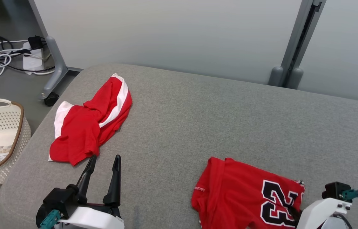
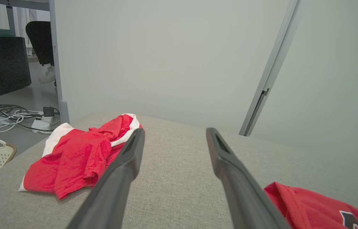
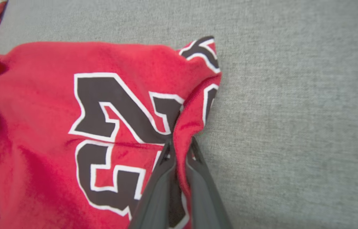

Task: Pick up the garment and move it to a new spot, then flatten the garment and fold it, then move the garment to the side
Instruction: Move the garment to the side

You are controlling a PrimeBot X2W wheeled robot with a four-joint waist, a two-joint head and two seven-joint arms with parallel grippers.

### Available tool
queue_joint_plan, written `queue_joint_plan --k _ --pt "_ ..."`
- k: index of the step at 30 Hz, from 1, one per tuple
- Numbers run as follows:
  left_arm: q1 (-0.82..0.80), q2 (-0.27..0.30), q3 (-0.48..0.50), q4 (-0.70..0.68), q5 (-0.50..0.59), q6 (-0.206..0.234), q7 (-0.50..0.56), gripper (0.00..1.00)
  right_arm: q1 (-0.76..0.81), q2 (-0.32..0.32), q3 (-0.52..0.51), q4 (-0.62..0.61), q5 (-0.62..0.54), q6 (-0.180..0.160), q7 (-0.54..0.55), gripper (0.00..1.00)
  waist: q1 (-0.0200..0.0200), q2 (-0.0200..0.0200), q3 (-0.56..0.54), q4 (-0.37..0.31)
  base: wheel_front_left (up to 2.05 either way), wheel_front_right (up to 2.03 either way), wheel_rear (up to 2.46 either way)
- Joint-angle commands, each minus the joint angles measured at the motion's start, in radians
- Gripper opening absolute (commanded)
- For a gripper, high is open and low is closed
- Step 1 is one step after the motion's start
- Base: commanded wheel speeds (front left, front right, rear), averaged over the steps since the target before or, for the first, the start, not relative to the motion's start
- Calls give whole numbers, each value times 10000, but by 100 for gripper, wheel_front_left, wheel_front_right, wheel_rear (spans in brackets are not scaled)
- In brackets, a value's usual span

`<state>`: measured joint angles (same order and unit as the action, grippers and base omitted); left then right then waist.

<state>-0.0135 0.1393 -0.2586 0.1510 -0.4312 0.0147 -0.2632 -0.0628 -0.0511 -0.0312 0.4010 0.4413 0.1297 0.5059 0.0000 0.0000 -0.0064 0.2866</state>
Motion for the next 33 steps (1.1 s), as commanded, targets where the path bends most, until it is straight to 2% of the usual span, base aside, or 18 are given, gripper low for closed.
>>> queue_joint_plan --k 1,7,14,20,23,33 --pt "-144 57 2 -40 58 6 -13 100 -172 -25 -27 -69 -3 22 -295 0 0 0 -48 -93 0 0 0" --pt "-168 30 -157 -181 79 -95 -10 100 -509 -253 130 -354 -268 22 -1092 0 0 0 -106 -707 0 0 0" --pt "-323 -70 -367 -510 166 -112 8 100 -1518 -916 836 -630 -337 22 -1243 0 0 0 240 -2265 0 0 0" --pt "-868 -92 -615 -735 368 -175 36 100 -3227 -1327 1526 -82 -344 22 -1413 0 0 0 1047 -3702 0 0 0" --pt "-1281 -65 -765 -842 505 -253 146 100 -4100 -1612 1709 344 -214 22 -1665 0 0 0 1569 -4215 0 0 0" --pt "-2327 255 -1113 -1279 918 -415 716 100 -6435 -2778 1542 1992 -69 22 -2781 0 0 0 3217 -4973 0 0 0"
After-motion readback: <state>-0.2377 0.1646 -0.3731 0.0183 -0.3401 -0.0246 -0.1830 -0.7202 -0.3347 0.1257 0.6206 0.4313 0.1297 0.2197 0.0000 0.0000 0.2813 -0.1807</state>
